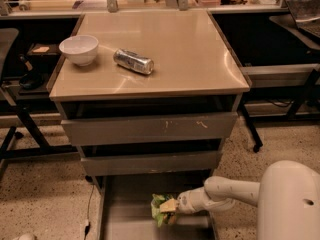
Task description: Place green rice chip bag into bottom drawer
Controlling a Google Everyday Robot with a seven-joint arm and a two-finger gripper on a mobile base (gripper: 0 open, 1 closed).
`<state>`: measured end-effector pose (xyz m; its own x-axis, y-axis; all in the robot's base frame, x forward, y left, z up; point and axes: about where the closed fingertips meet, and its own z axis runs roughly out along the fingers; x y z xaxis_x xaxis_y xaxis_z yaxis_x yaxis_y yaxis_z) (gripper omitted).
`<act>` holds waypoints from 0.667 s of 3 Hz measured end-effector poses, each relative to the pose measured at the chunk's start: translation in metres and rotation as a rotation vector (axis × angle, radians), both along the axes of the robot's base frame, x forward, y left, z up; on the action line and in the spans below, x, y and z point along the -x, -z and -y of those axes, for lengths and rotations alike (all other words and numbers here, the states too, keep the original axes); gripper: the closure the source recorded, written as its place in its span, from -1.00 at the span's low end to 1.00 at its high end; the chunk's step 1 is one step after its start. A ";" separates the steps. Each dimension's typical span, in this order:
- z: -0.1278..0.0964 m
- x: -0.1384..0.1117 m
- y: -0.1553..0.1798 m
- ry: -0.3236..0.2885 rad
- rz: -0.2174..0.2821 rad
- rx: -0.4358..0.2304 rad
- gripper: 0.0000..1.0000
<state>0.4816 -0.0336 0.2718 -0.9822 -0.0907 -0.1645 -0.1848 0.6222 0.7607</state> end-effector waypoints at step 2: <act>-0.005 -0.013 0.043 0.066 -0.069 0.022 1.00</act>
Offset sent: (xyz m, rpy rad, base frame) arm 0.0242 0.0058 -0.0639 -0.0282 0.1021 -0.1053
